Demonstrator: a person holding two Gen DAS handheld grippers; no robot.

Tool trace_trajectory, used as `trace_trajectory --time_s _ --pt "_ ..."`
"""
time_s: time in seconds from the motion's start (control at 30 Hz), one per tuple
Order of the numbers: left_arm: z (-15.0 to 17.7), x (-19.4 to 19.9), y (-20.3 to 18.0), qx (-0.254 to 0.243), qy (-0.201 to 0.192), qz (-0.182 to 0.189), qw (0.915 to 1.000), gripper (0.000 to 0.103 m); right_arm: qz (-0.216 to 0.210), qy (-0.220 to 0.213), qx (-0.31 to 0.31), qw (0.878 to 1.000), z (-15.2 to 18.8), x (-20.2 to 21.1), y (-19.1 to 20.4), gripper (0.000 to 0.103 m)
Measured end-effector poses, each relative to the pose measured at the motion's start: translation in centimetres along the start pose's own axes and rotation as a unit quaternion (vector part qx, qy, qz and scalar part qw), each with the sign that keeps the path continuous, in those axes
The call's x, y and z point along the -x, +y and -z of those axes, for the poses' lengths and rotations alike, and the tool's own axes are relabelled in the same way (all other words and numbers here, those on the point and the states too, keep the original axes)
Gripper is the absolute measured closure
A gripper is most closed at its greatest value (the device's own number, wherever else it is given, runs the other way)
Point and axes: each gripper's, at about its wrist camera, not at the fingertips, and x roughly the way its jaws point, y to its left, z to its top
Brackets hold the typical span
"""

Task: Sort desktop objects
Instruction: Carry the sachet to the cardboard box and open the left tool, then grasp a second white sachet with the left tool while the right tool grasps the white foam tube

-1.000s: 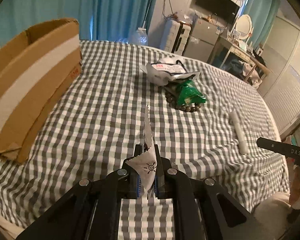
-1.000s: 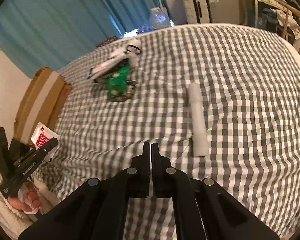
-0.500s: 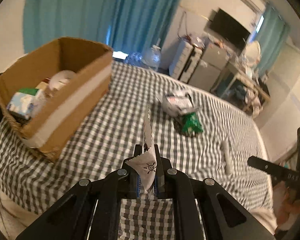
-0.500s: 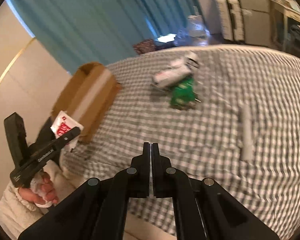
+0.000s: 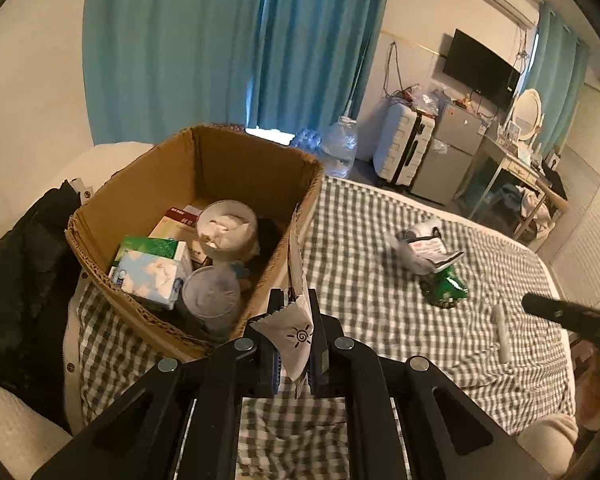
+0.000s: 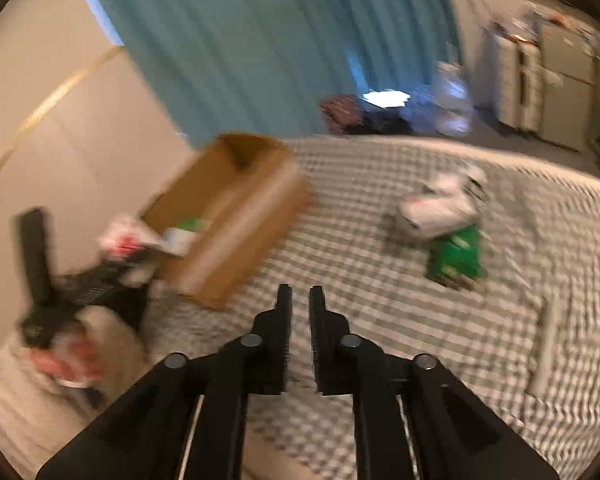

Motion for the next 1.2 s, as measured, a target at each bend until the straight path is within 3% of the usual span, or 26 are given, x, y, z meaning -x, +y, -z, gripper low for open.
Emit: trace_trajectory --time_s 0.1,0.2,0.27,0.37,0.47,0.7,0.77,0.8,0.83,0.87,1.07,1.2 --pt "0.6 -1.2 -0.1 0.006 -0.001 0.010 0.9999 0.093 0.087 0.016 -0.042 0.995 1.6 -1.4 -6.0 0.090" --pt "1.4 -2.8 -1.9 -0.003 0.007 0.023 0.9997 0.093 0.195 0.052 -0.094 0.975 4.4 -2.4 -13.5 0.084" --pt "2.0 -4.3 -3.8 -0.007 0.017 0.037 0.9991 0.093 0.227 0.074 -0.122 0.963 5.8 -3.0 -16.9 0.081" --pt "2.6 -6.6 -6.3 0.001 0.032 0.058 0.9978 0.093 0.220 0.090 -0.180 0.955 7.7 -3.8 -20.8 0.068" --pt "3.2 -8.7 -8.2 0.006 0.048 0.065 0.9967 0.093 0.240 0.098 -0.189 0.947 8.1 -4.7 -22.4 0.064" --pt "4.6 -11.9 -10.3 0.019 0.078 0.072 0.9942 0.092 0.217 0.091 -0.204 0.950 8.3 -5.4 -23.9 0.062" --pt "5.3 -12.5 -10.6 0.023 0.084 0.066 0.9940 0.084 0.214 0.085 -0.207 0.951 8.3 -5.2 -24.2 0.067" --pt "5.6 -12.8 -10.8 0.024 0.086 0.060 0.9942 0.059 0.213 0.082 -0.210 0.951 8.3 -5.1 -24.3 0.072" --pt "6.2 -13.2 -11.0 0.024 0.092 0.047 0.9943 0.028 0.207 0.077 -0.214 0.952 8.4 -4.7 -24.6 0.082" --pt "6.6 -13.6 -11.2 0.026 0.095 0.042 0.9942 0.019 0.202 0.074 -0.216 0.952 8.4 -4.5 -24.7 0.083" --pt "9.4 -17.4 -11.9 0.044 0.156 0.018 0.9866 0.016 0.214 0.050 -0.181 0.959 7.5 -3.4 -23.1 0.084" --pt "10.3 -19.3 -12.5 0.062 0.171 0.018 0.9832 0.016 0.195 0.055 -0.169 0.964 7.5 -4.2 -22.1 0.084"
